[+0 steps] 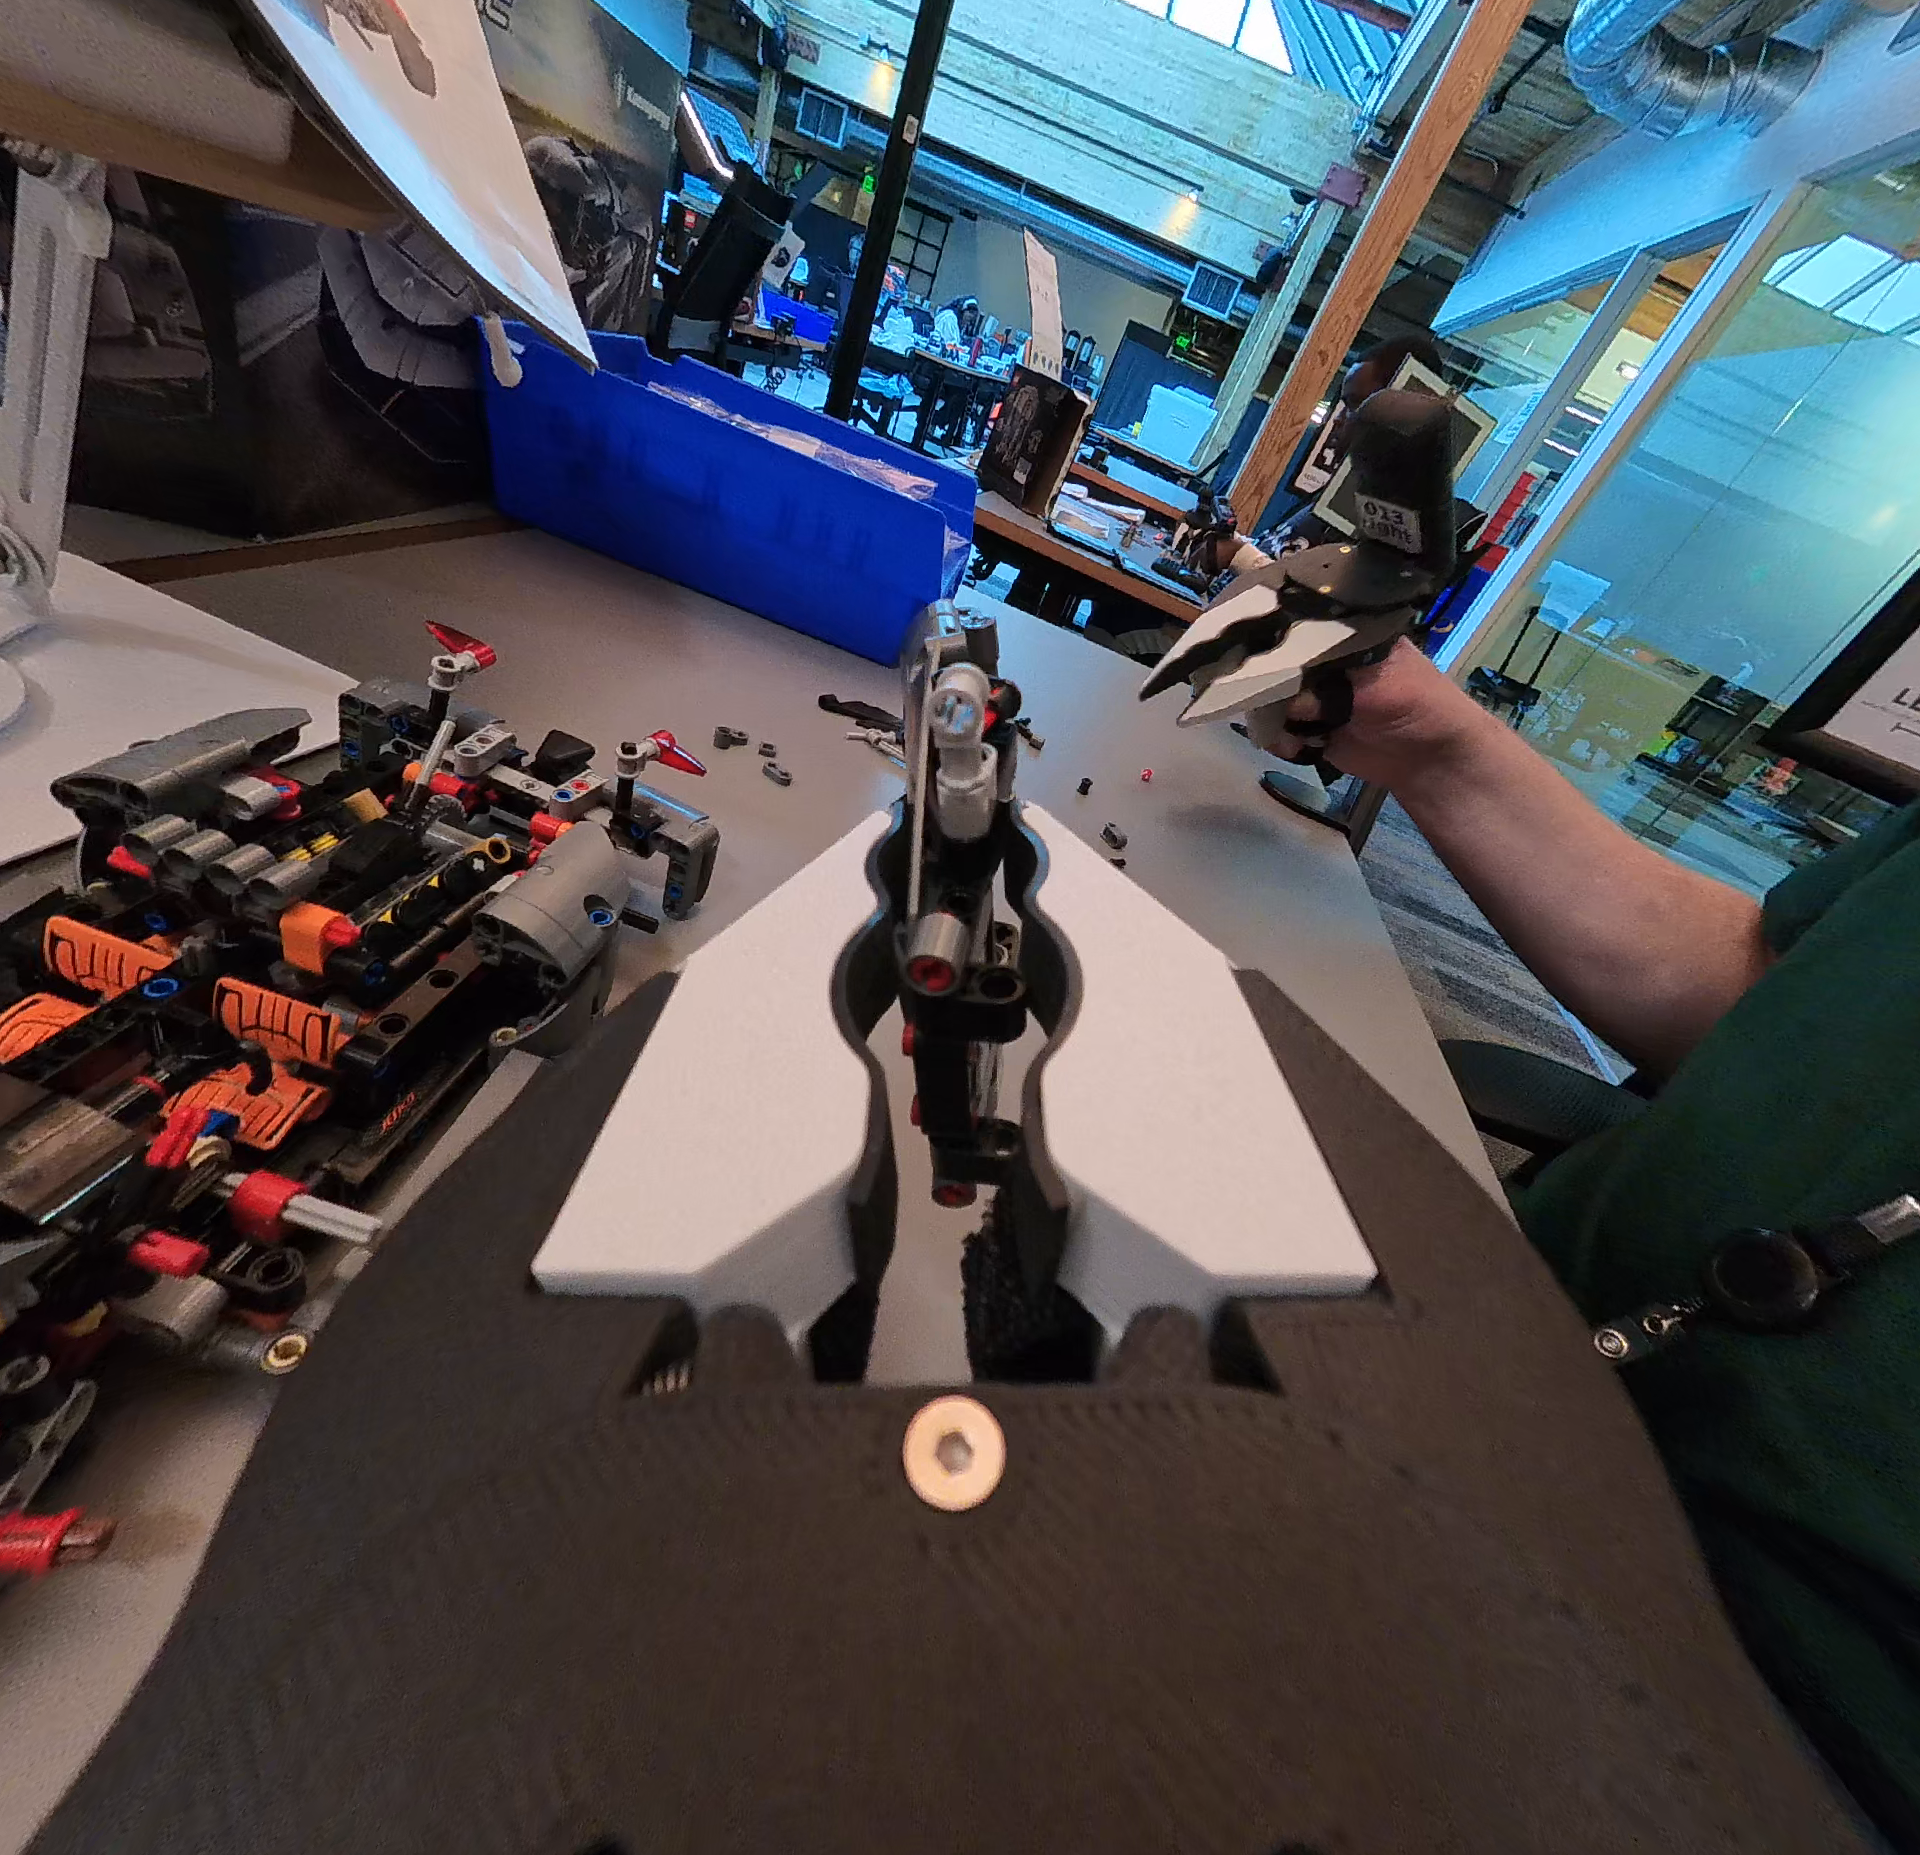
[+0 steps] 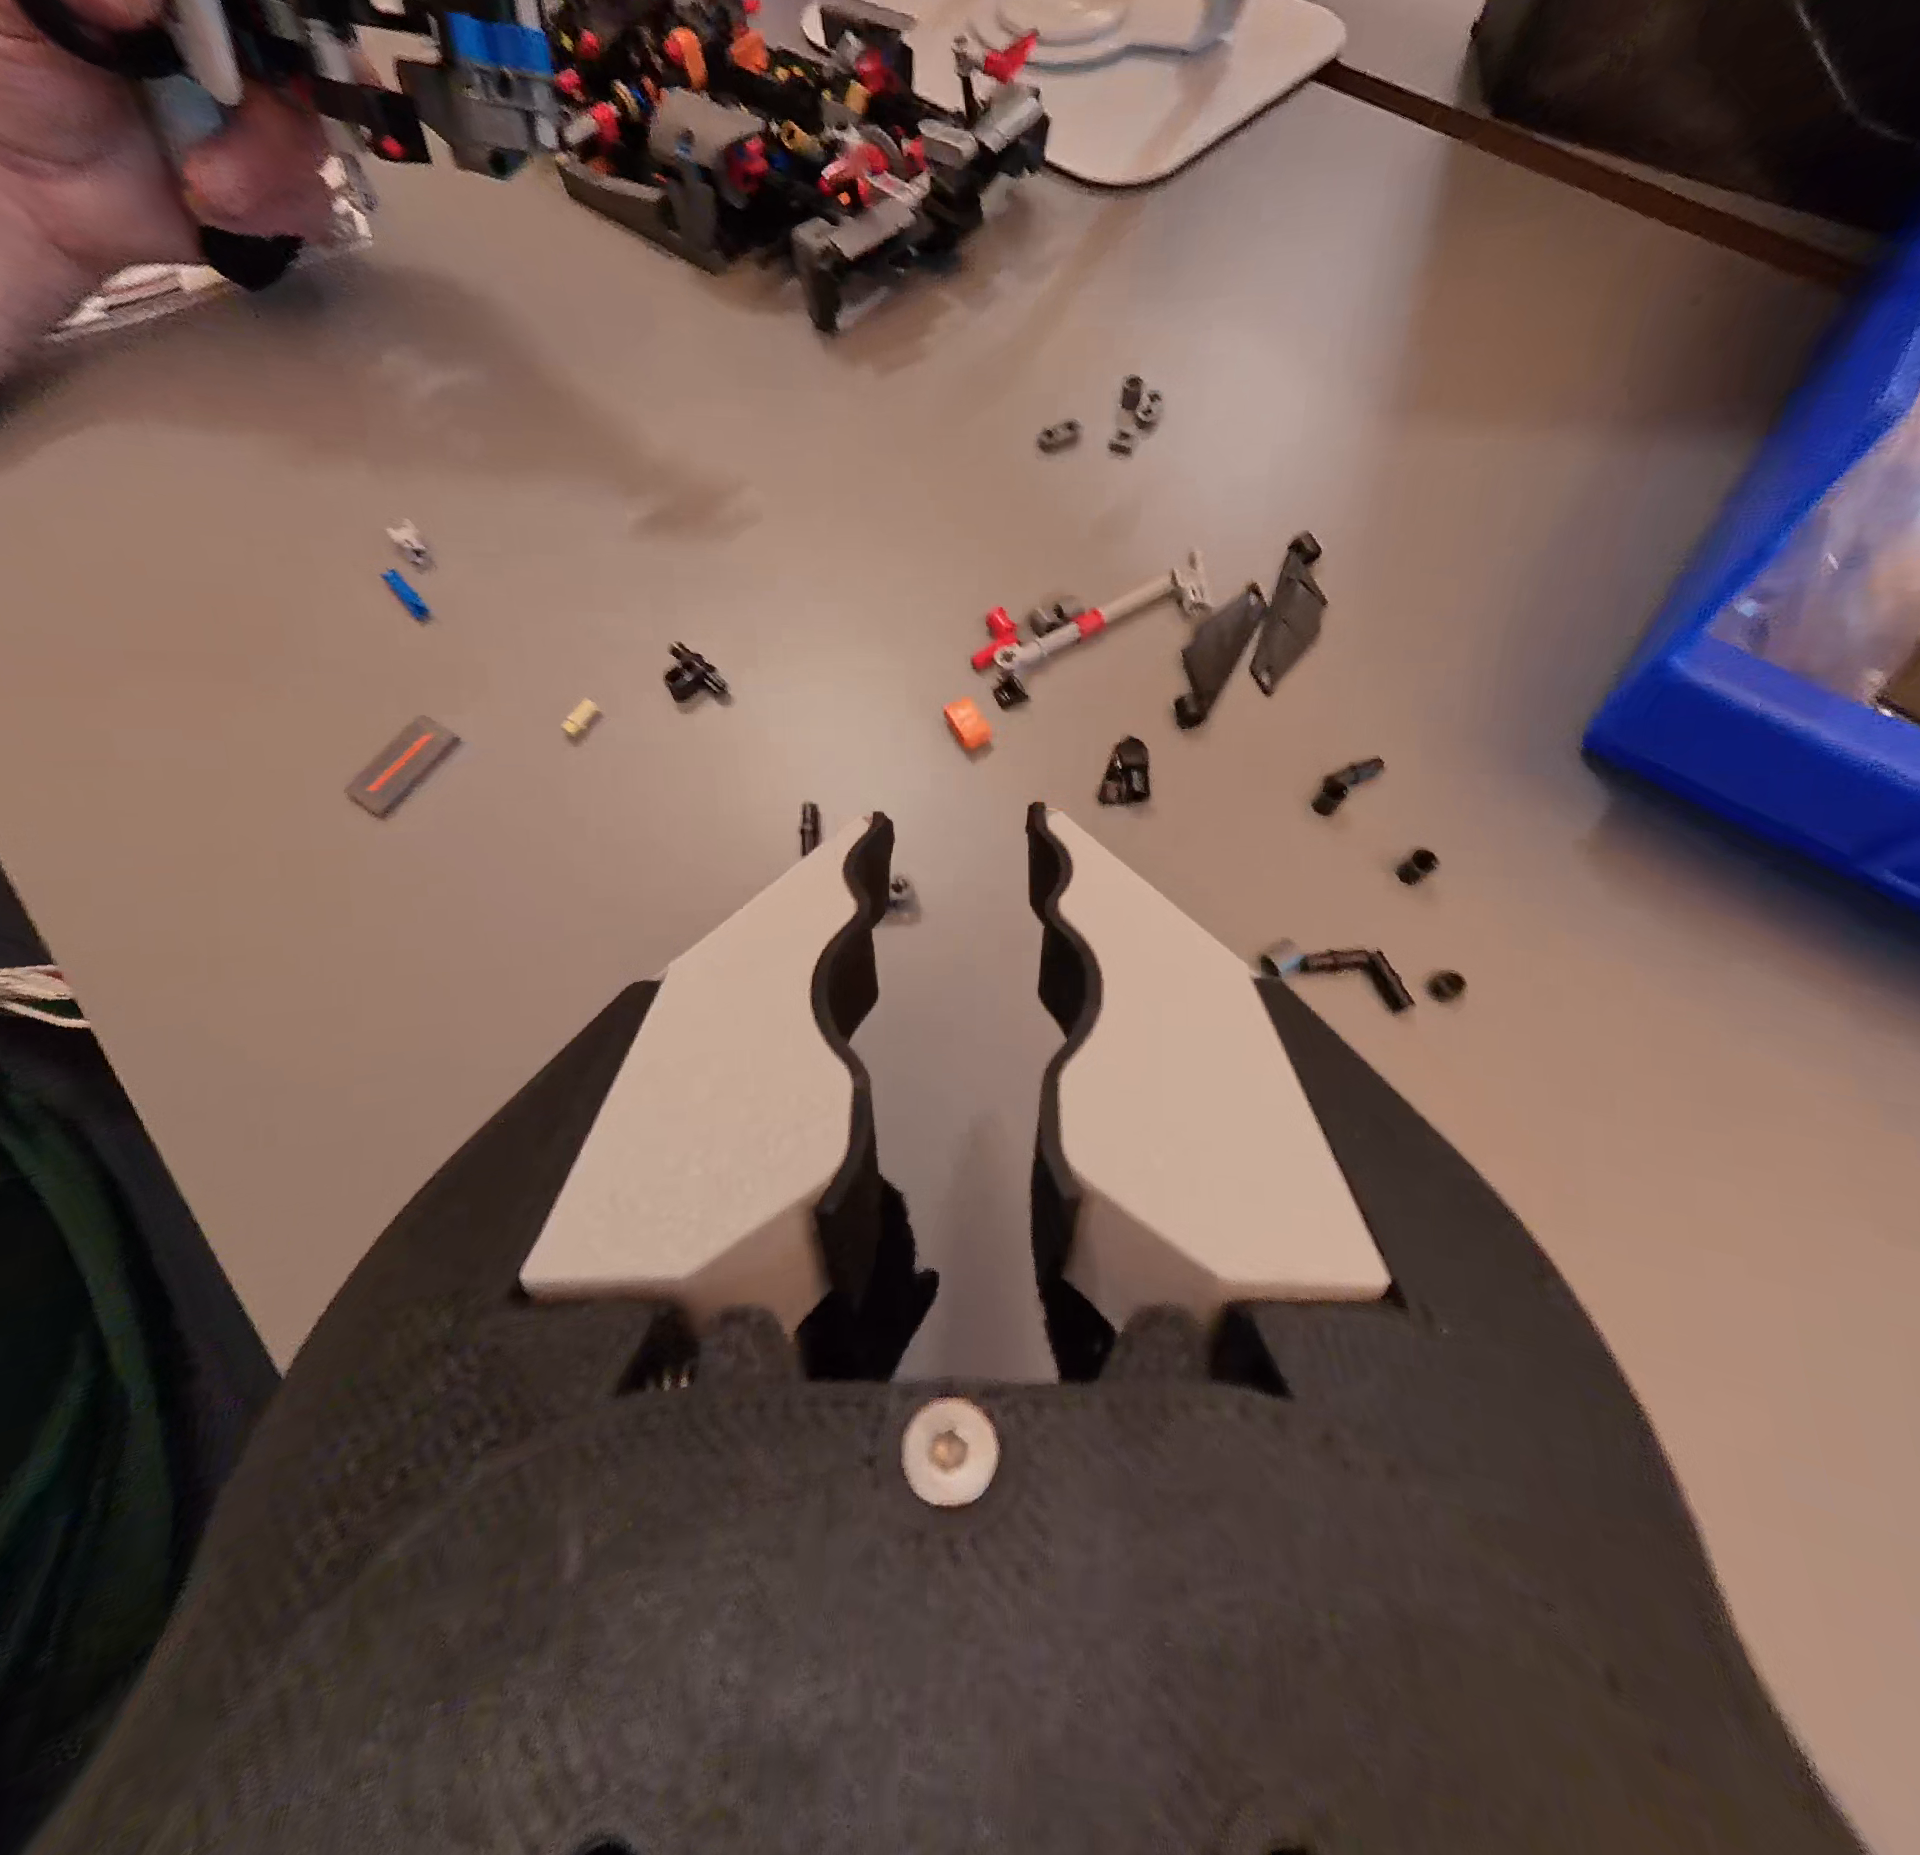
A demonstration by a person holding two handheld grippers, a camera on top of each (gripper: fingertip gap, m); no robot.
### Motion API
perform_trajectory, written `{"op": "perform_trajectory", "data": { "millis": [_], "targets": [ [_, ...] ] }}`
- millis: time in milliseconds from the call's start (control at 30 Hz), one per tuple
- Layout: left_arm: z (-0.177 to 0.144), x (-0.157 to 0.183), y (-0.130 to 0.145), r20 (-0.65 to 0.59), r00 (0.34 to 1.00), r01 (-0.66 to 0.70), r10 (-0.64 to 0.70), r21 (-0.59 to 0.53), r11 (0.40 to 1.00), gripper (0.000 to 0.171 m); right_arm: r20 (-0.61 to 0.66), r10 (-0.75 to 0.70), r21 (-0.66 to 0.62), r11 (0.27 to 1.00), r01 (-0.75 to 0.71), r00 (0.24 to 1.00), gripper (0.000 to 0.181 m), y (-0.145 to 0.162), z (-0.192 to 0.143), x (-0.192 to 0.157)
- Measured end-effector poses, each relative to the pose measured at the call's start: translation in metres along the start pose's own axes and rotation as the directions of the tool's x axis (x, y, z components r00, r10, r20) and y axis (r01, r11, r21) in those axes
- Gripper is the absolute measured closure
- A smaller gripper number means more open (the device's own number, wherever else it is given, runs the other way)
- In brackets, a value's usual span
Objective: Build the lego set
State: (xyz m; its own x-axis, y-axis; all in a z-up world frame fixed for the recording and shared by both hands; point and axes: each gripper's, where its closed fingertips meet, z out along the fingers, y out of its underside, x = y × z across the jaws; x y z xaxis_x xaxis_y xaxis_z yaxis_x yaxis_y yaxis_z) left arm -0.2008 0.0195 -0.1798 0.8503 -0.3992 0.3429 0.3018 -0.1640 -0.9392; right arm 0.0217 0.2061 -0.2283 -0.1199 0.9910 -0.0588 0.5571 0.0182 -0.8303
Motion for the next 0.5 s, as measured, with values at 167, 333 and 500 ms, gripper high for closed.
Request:
{"op": "perform_trajectory", "data": {
  "millis": [167,333,500],
  "targets": [
    [0.001,-0.001,0.002,0.002,1.000,0.002,-0.002,-0.009,1.000,0.157,-0.022,-0.019,-0.047,0.999,0.018,1.000,0.157,0.010,0.006,0.006],
    [0.000,-0.003,0.003,0.008,1.000,0.006,-0.006,-0.010,1.000,0.157,-0.050,-0.038,-0.088,0.996,0.034,0.998,0.157,0.017,0.012,0.013],
    [0.000,-0.004,0.004,0.008,1.000,0.009,-0.009,-0.012,1.000,0.157,0.011,-0.042,-0.115,0.992,0.043,0.999,0.156,0.025,0.013,0.007]
  ]
}}
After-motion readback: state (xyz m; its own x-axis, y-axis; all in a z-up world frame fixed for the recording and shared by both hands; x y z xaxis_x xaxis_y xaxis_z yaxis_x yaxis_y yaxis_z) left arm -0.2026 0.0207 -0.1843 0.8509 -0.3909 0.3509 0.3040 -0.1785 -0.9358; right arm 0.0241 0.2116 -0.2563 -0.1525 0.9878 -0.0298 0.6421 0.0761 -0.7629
